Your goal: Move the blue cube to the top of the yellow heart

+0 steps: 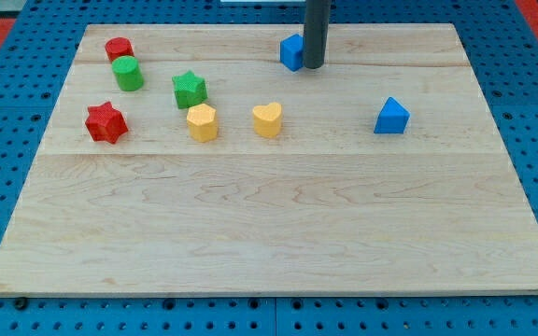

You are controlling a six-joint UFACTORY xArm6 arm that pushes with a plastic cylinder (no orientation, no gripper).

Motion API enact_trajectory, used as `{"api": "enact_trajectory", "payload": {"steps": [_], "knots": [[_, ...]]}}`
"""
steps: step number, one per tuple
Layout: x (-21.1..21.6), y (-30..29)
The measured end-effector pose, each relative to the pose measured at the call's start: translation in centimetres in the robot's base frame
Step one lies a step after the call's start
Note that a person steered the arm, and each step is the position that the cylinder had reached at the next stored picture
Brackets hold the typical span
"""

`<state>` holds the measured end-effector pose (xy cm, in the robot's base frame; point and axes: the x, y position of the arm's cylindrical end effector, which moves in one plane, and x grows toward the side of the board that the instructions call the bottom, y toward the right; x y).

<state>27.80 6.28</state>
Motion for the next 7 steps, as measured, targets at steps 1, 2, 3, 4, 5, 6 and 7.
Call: {"api": "enact_trajectory", "payload": {"steps": [1,2,3,4,5,6,7], "knots": [[-1.1,4.8],[-2.5,2.9],[-2.5,-1.6],[-2.5,-4.2],[-2.8,-4.4],[-2.8,-4.3],[-2.8,-4.3]]}}
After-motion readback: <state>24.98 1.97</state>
